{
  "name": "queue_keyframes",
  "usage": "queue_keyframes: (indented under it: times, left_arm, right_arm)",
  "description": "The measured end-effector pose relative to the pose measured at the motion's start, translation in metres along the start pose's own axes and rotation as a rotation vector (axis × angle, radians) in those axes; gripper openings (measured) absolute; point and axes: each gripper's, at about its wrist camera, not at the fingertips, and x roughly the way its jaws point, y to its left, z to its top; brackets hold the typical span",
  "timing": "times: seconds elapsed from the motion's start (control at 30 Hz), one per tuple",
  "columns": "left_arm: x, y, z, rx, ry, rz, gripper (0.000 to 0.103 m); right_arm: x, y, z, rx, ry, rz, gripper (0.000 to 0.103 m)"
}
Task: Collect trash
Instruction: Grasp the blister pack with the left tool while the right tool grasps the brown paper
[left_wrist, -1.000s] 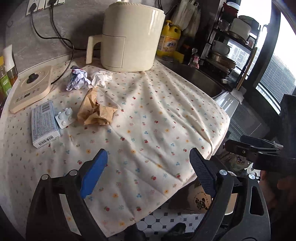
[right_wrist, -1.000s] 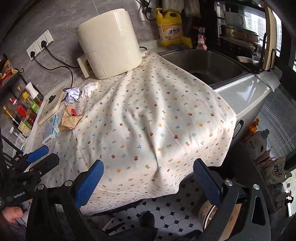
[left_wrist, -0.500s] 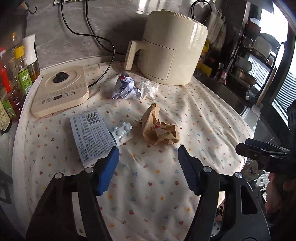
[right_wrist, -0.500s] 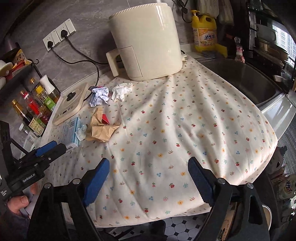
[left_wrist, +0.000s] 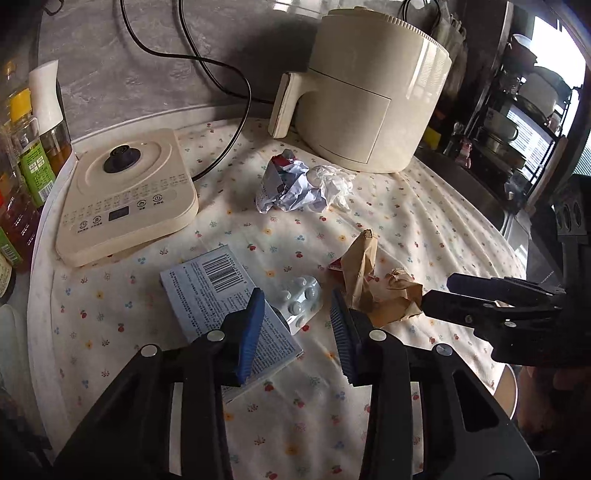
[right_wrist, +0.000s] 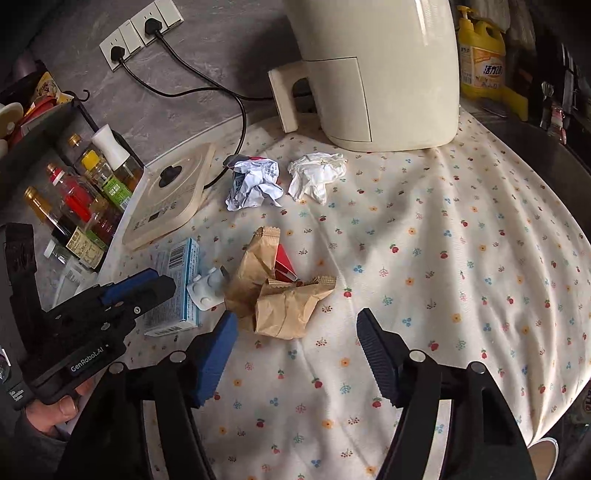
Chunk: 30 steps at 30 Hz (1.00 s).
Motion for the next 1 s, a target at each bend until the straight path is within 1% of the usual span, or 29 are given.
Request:
queue_keyframes:
  times: [0.07,0.1,0.17,0.27,0.4,0.5,0.57,0.67,0.7,0.77,0.87,1.0]
  left_arm:
    - [0.004,0.000,0.002,0.010,0.009,-0.006,0.036]
    - [0.006,0.000,0.003,0.020,0.014,-0.006,0.036]
    - [0.011,-0.002,0.005,0.039,0.022,-0.004,0.036]
    - [0.019,-0.005,0.007,0.064,0.035,-0.001,0.036]
    - [0.035,-0.011,0.011,0.110,0.066,-0.008,0.037]
    - [0.051,-0.011,0.013,0.131,0.107,0.021,0.037]
    - [0.060,-0.012,0.012,0.136,0.138,0.025,0.038]
    - [0.065,-0.021,0.009,0.174,0.155,0.035,0.038]
    - [0.068,-0.024,0.007,0.177,0.166,0.036,0.036]
    - [0.065,-0.029,0.005,0.178,0.156,0.042,0.034]
    - [0.055,-0.040,0.004,0.173,0.128,0.027,0.034]
    - [0.037,-0.066,0.002,0.170,0.096,-0.004,0.034]
  right_arm:
    - [0.012,0.000,0.001,0.006,0.039,0.029,0.018]
    - [0.012,0.000,0.001,0.007,0.033,0.041,0.016]
    - [0.007,0.003,0.000,-0.017,0.011,0.028,0.011]
    - [-0.002,-0.006,0.001,0.008,-0.010,0.023,0.008]
    - [-0.017,-0.020,0.000,0.036,-0.042,0.001,0.008]
    - [-0.031,-0.030,-0.003,0.048,-0.069,-0.018,0.008]
    - [-0.040,-0.036,-0.005,0.062,-0.085,-0.028,0.008]
    - [-0.053,-0.047,-0.010,0.082,-0.103,-0.041,0.008]
    - [-0.056,-0.050,-0.012,0.088,-0.107,-0.044,0.008]
    - [-0.064,-0.056,-0.017,0.100,-0.117,-0.050,0.008]
    - [-0.076,-0.066,-0.024,0.116,-0.131,-0.055,0.008]
    - [-0.095,-0.083,-0.038,0.140,-0.144,-0.063,0.008]
